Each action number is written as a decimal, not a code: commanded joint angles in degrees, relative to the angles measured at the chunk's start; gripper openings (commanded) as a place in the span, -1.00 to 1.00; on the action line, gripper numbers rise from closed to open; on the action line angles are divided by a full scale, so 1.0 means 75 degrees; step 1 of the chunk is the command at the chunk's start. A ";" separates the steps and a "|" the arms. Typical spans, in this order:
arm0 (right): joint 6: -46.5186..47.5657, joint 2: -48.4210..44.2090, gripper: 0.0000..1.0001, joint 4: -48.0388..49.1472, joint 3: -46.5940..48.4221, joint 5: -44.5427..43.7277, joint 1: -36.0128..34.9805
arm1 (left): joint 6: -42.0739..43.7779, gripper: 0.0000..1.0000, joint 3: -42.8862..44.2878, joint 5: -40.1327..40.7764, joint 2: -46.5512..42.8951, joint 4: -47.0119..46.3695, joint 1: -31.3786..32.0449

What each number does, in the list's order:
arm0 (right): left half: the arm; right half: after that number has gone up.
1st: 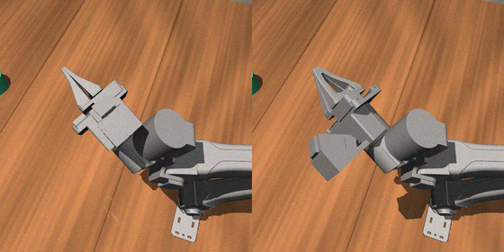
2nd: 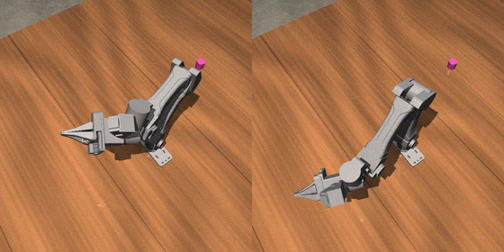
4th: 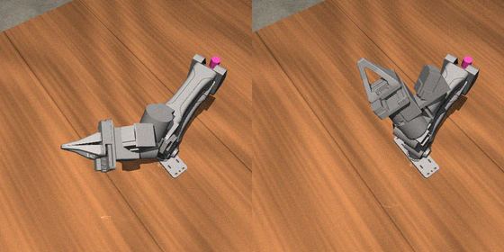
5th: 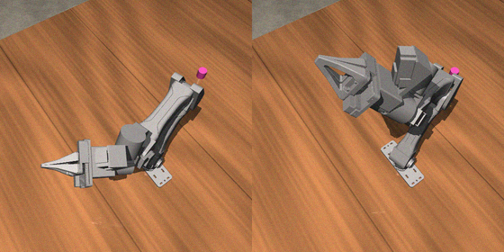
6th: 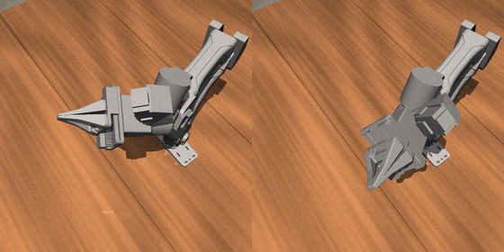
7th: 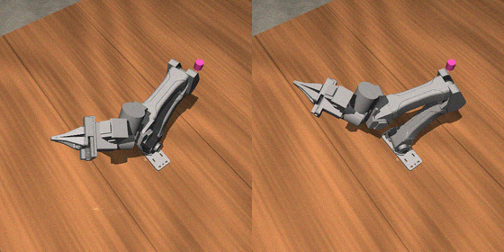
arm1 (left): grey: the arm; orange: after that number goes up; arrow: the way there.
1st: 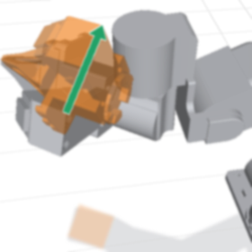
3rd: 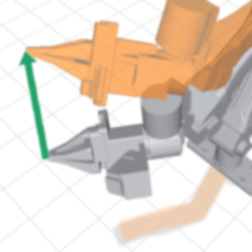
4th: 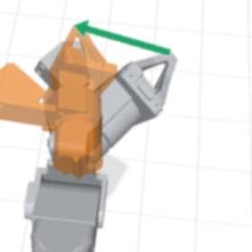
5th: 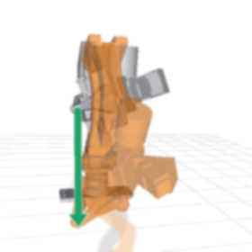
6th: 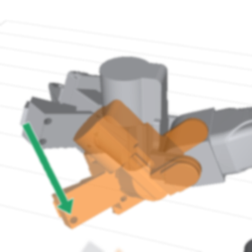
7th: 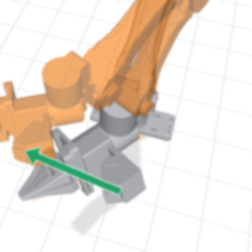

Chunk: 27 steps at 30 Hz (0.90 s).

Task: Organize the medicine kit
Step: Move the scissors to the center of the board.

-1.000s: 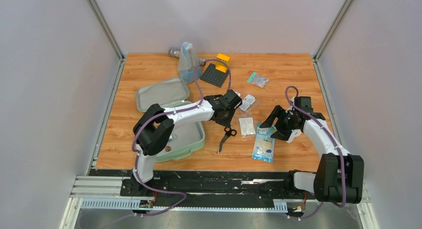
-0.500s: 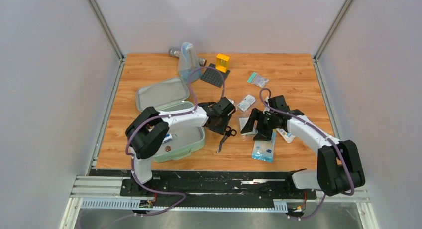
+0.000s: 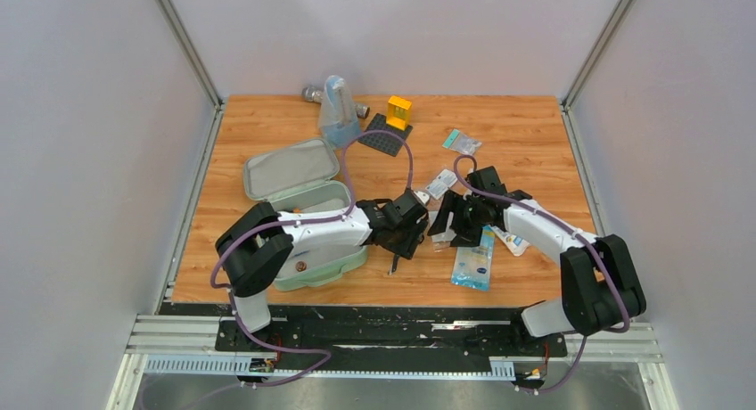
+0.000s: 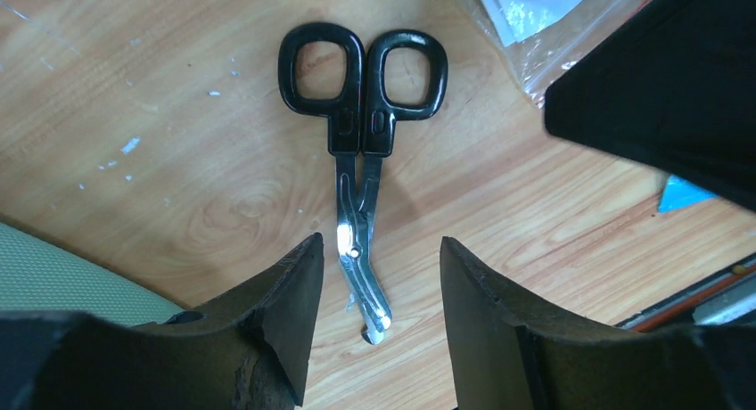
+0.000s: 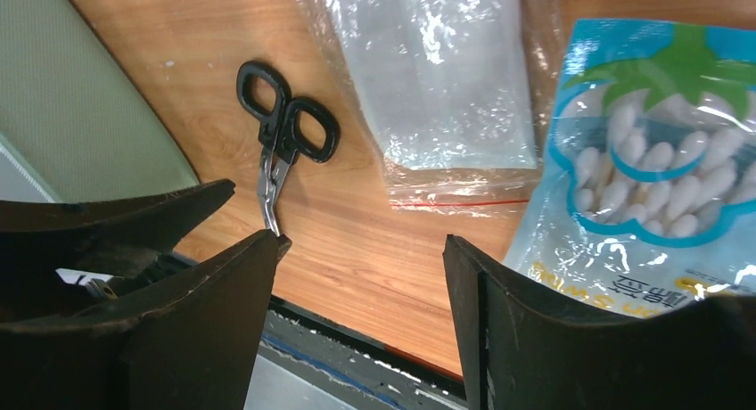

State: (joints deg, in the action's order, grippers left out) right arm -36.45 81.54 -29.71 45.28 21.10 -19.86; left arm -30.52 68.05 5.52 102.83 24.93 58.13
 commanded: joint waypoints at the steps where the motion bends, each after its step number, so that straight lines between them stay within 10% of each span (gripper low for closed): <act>1: -0.0389 -0.0453 0.40 0.0108 0.0003 -0.0750 -0.0032 | -0.0328 0.20 0.0122 0.0548 0.0199 0.0141 0.0080; 9: -0.0634 -0.1091 0.41 0.0060 -0.0265 -0.1059 -0.0032 | -0.0426 0.30 -0.0137 0.0666 0.0311 0.0119 0.0103; 19: -0.0695 -0.1239 0.40 -0.0027 -0.0448 -0.1167 -0.0025 | -0.0194 -0.45 -0.0390 0.0230 0.0536 -0.0080 0.0603; 27: -0.0764 -0.1446 0.41 -0.0009 -0.0868 -0.0961 -0.0024 | -0.0313 -0.63 -0.1007 -0.0333 0.0129 -0.0408 0.1504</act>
State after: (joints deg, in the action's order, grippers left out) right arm -40.97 72.64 -30.46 40.16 13.37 -19.86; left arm -31.83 64.01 7.44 104.20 20.73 65.23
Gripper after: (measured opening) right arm 0.703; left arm 0.214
